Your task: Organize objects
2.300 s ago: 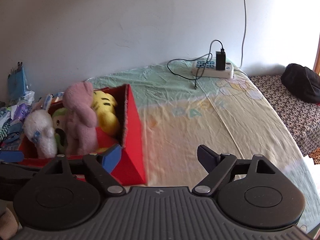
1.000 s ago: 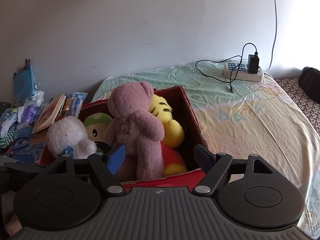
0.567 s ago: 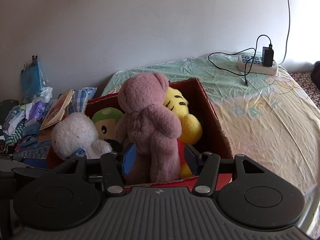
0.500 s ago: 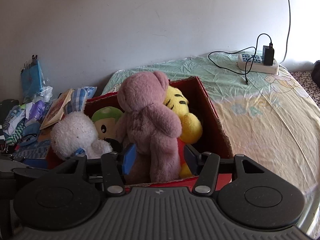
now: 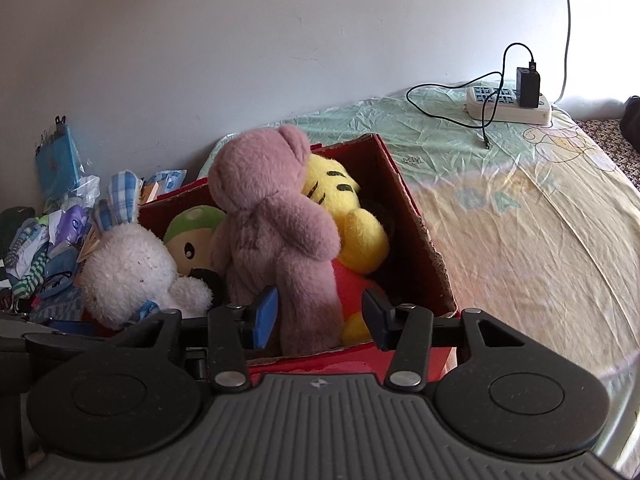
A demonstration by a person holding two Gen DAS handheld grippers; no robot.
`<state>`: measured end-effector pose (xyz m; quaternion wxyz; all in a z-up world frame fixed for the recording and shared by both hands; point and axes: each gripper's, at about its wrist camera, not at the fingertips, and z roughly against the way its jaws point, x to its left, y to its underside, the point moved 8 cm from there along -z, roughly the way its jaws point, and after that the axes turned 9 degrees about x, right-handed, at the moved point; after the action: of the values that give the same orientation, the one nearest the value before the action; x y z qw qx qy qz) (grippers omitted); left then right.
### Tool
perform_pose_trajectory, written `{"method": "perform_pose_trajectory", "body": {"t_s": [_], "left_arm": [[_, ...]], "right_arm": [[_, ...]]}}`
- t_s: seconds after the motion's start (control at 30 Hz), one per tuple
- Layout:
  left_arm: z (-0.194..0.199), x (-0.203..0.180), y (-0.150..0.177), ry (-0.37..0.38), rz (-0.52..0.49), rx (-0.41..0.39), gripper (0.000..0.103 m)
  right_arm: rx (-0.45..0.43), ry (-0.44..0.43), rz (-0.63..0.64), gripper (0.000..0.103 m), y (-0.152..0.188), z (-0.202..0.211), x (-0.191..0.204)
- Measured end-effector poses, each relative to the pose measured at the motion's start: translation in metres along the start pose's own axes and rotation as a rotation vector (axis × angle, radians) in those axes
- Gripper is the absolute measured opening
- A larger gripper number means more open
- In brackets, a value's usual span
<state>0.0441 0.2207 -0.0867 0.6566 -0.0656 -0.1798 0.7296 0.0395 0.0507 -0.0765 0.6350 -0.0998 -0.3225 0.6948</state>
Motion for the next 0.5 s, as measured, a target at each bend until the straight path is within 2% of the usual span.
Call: {"method": "perform_pose_trajectory", "body": {"t_s": [0.5], "left_arm": [[-0.003, 0.0023, -0.0006, 0.012, 0.004, -0.004, 0.103]], "right_arm": [[0.019, -0.006, 0.008, 0.05, -0.0011, -0.0055, -0.0009]]}}
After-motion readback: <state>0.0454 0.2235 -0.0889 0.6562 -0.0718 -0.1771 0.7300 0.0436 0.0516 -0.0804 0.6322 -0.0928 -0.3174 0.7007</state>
